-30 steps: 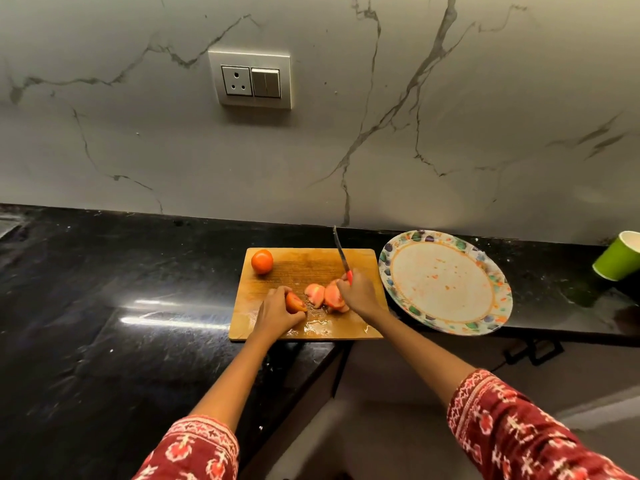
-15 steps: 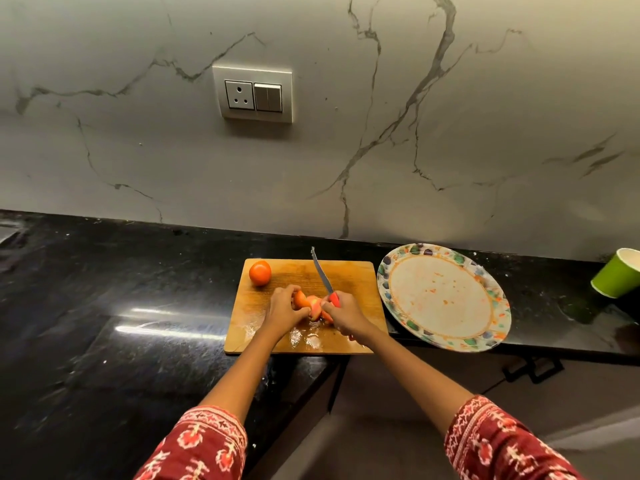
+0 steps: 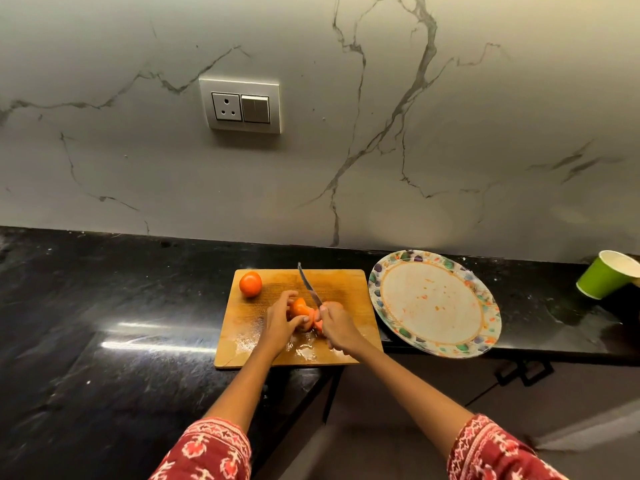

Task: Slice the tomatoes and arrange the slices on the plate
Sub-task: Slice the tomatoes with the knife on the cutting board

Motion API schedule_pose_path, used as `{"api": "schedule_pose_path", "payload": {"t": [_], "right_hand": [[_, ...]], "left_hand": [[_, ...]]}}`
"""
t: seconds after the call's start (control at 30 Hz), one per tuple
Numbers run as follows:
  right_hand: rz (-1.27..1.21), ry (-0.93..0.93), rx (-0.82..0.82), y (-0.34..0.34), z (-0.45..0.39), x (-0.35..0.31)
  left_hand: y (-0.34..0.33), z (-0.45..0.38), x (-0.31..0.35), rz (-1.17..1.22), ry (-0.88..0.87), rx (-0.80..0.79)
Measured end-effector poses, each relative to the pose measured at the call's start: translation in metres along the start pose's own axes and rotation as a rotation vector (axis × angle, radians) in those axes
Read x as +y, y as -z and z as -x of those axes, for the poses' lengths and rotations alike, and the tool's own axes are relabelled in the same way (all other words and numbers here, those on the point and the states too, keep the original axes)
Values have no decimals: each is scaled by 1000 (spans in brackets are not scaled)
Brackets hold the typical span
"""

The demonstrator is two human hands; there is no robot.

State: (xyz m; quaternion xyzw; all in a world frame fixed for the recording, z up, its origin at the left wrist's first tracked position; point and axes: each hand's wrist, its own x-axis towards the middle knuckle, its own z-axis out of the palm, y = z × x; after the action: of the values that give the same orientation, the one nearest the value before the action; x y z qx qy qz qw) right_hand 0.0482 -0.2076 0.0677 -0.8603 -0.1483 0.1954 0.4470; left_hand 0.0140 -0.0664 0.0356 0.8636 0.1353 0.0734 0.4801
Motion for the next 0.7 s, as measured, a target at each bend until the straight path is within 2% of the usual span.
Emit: {"api": "schedule_pose_path", "payload": {"t": [0.1,0.27,0.7], "right_hand": [[158,46,-10,-8,6,2],[252,23,22,-18,10,5],[251,-35,127,-31,10,5]], "left_hand": [[0,-1,1,15,-22,34],[-1,0,2,54,-35,43],[0,-3,6,52,28,68]]}}
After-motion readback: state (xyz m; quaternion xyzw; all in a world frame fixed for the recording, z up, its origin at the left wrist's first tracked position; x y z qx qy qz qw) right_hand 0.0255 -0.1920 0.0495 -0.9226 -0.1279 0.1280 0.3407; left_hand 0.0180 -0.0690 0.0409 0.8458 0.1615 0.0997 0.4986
